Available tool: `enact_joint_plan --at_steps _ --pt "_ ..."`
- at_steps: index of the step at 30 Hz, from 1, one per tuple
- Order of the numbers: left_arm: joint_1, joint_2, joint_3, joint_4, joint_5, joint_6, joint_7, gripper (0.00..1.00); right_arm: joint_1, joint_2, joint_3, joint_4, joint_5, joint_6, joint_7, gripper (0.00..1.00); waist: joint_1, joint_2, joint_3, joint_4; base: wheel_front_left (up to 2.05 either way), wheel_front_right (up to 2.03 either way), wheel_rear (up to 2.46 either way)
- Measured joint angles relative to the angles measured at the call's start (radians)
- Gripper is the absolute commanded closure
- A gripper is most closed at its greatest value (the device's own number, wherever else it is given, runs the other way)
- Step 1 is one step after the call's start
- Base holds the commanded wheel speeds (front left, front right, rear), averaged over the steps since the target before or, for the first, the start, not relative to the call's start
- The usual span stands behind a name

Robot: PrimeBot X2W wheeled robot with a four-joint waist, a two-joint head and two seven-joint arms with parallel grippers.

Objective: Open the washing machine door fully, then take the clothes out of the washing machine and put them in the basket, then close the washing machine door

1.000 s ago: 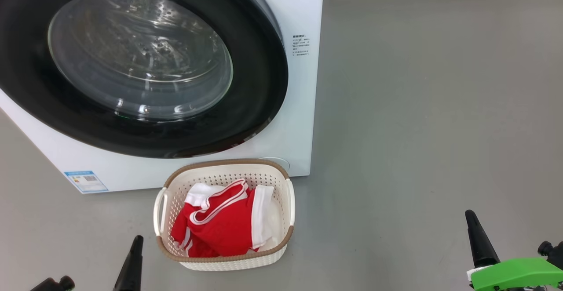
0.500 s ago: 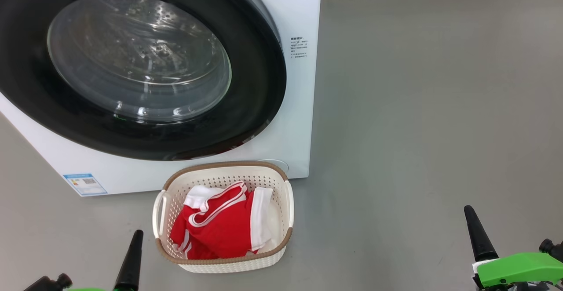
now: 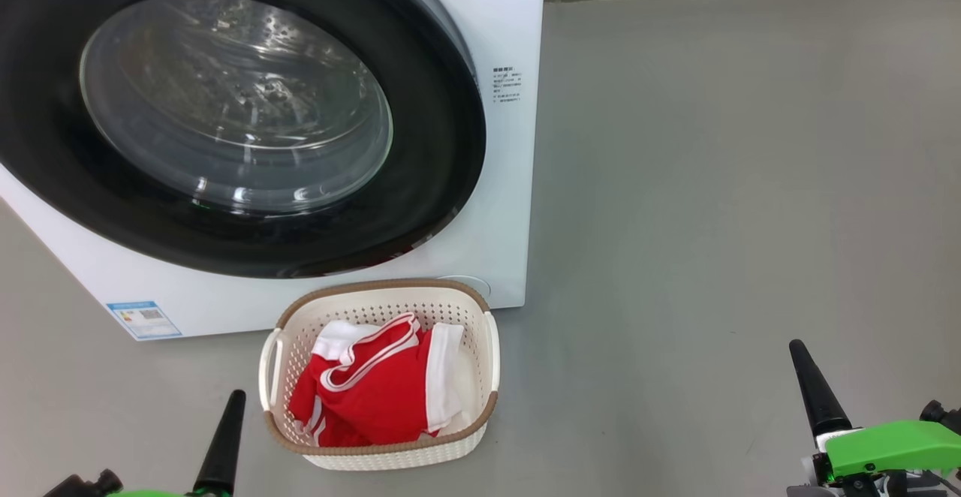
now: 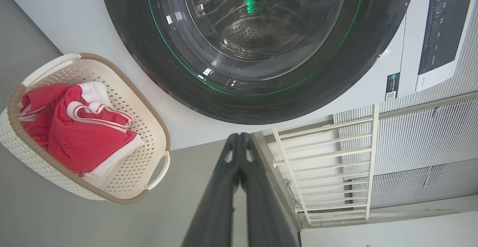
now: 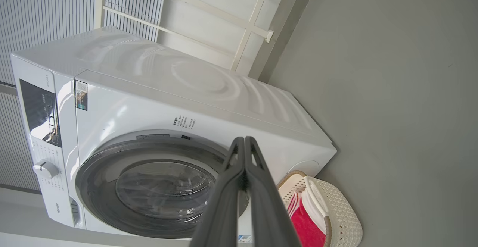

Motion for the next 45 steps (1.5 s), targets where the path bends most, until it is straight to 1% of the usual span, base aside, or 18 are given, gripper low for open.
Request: enact_joint_plan --at_steps 27,30,45 --pt "-0.034 -0.022 0.028 0.0 -0.255 0.0 0.073 1.0 -0.044 -0.007 -0.006 -0.007 0.258 0.0 0.078 1.0 -0.0001 0.0 -0.014 -0.009 0.0 0.0 0.0" --pt "-0.034 -0.024 0.03 0.0 -0.264 0.0 0.079 1.0 -0.054 -0.007 -0.007 -0.008 0.275 0.0 0.079 1.0 0.0 0.0 -0.014 -0.01 0.0 0.0 0.0" --pt "-0.034 -0.025 0.031 0.0 -0.264 0.0 0.079 1.0 -0.057 -0.007 -0.008 -0.01 0.276 0.0 0.079 1.0 -0.0001 0.0 -0.014 -0.01 0.0 0.0 0.0"
